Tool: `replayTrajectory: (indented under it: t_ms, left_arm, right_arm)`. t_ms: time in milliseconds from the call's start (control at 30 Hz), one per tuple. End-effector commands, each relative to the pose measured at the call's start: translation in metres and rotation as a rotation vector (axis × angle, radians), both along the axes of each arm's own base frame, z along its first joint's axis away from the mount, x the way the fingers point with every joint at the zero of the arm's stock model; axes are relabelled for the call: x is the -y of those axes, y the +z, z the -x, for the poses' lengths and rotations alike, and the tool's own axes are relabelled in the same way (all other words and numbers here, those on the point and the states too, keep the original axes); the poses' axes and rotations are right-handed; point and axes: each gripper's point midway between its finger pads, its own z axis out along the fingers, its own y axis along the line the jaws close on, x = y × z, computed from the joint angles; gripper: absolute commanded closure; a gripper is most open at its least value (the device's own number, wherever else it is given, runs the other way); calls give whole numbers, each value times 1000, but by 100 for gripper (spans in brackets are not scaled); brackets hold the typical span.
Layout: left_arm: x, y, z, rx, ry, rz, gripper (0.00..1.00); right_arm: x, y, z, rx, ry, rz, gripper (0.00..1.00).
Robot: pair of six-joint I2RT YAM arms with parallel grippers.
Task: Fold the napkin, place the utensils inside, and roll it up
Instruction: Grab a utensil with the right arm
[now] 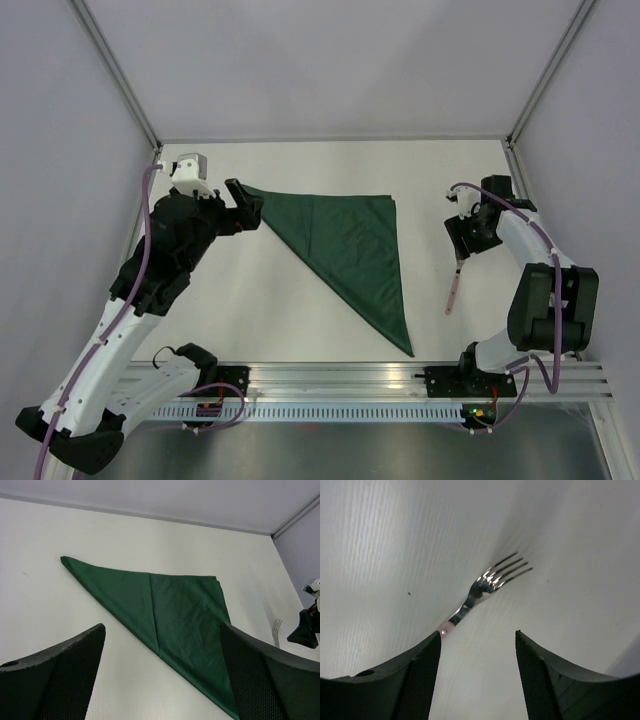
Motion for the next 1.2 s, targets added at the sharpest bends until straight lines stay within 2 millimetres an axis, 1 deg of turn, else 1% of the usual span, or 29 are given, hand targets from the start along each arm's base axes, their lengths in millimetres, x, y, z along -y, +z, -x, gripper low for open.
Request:
replayTrajectory:
  t_ms: [0,33,167,300,500,633,833,967,1000,1100,1167]
  left_arm:
    - [12,11,-1,49,-44,72,1]
    - [12,12,-1,53,-46,76,1]
    - [10,9,0,53,-43,65,1]
    - [6,11,3,62,-33,63,1]
    - [7,9,2,55,-33,61,1]
    - [7,7,1,51,-31,58,1]
    - [7,5,1,46,-29,59,1]
    - [7,6,1,49,-29,57,1]
    - [7,5,0,49,-28,55,1]
    - [6,7,1,53,-29,51,1]
    - [6,8,2,56,-30,50,1]
  right_arm:
    - [1,-7,42,-149,75,1,34]
    - [-1,-10,48,-181,80,-12,33]
    - [-8,-24,59,-264,88,-55,35]
    - [-9,-37,65,-320,85,-69,35]
    - [-14,-55,73,-387,65,-96,36]
    - [-12,-61,68,-380,50,-85,36]
    - [-13,-67,61,-353,28,-34,39]
    - [-20,-70,57,-323,52,19,41]
    - [-20,-71,53,-309,50,27,42]
    - [-17,-74,48,-293,34,52,49]
    - [-16,-78,46,-293,33,58,52]
